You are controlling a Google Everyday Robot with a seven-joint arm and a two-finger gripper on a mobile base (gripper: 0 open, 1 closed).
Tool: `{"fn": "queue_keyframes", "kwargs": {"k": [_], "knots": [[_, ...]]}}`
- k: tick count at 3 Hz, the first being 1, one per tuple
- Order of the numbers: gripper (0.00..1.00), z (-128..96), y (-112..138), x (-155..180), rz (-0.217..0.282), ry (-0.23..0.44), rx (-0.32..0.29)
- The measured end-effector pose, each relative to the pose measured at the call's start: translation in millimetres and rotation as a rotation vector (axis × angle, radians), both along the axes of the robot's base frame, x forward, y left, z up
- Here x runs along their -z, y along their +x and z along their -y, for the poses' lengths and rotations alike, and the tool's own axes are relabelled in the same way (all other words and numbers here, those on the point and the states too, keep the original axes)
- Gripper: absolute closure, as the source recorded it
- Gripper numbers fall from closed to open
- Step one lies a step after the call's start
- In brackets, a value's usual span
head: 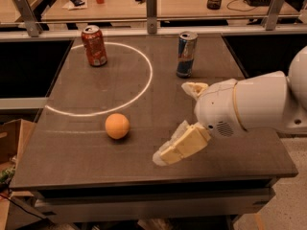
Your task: Pick orange
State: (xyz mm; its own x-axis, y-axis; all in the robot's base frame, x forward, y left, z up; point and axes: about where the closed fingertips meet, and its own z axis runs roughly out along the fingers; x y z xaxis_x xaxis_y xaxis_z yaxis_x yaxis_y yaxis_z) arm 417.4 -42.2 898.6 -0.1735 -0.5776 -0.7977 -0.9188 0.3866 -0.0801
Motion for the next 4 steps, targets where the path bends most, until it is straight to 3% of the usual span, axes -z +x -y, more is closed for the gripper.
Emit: {"fn": "queue_keyframes", "kwargs": {"k": [2, 4], "knots": [[0.0, -39.1, -4.5, 28.2, -0.001, 0.017, 0.004], [0.0, -69.2, 16.1, 51.5, 0.016, 0.05, -0.031]]}}
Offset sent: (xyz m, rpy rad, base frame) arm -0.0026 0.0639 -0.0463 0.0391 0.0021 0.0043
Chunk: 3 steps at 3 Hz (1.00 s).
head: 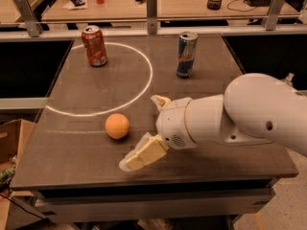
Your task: Pick orange
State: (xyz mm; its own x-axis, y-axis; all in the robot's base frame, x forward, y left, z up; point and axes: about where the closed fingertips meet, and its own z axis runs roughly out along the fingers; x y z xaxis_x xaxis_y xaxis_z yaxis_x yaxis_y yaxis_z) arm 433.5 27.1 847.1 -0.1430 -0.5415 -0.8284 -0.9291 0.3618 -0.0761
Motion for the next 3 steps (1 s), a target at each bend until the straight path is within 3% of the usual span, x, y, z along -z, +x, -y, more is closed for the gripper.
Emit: {"fn": "queue_keyframes", "kwargs": {"k": [3], "knots": [[0.0, -30.5, 24.0, 12.7, -0.047, 0.034, -0.045]]}}
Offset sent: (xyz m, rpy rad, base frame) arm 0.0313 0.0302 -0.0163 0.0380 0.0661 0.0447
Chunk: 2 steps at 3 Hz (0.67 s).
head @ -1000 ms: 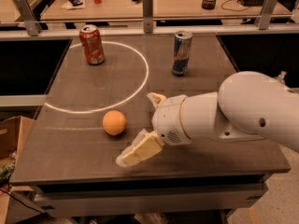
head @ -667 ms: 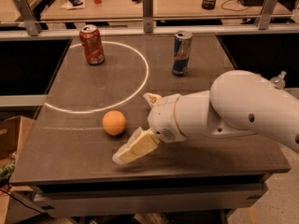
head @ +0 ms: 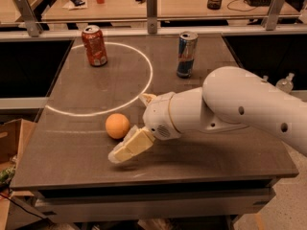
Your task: Pick orange
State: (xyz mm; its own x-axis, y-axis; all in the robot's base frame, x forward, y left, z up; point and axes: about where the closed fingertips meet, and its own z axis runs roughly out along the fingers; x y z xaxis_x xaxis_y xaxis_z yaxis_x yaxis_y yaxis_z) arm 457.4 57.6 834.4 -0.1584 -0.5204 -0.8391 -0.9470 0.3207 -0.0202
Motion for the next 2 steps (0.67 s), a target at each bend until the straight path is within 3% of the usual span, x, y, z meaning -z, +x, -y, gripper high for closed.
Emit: {"fn": "queue_keyframes", "kwargs": {"k": [2], "knots": [[0.0, -15.7, 5.5, 5.1, -0.016, 0.012, -0.029]]}}
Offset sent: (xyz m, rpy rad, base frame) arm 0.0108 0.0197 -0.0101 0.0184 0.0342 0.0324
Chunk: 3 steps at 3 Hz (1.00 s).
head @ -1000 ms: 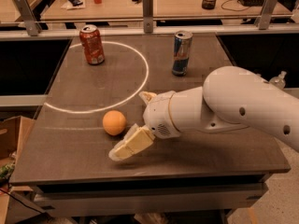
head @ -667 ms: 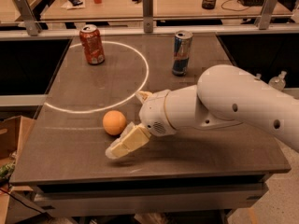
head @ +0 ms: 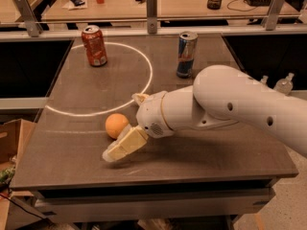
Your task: Pick orange
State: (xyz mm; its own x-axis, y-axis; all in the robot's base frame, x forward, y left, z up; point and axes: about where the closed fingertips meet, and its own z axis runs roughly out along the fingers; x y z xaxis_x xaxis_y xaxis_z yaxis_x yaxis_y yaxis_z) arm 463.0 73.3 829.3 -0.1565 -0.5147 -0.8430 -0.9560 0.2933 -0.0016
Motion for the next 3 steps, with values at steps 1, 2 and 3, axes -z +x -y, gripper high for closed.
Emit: {"fn": "queue_keyframes", "kwargs": {"k": [1, 2, 3], "knots": [[0.18, -4.9, 2.3, 1.7, -0.006, -0.004, -0.002], [0.41, -8.0, 2.3, 2.2, -0.014, -0.008, -0.012], [0.64, -11.1, 1.1, 4.9, -0.024, -0.013, -0.024]]}}
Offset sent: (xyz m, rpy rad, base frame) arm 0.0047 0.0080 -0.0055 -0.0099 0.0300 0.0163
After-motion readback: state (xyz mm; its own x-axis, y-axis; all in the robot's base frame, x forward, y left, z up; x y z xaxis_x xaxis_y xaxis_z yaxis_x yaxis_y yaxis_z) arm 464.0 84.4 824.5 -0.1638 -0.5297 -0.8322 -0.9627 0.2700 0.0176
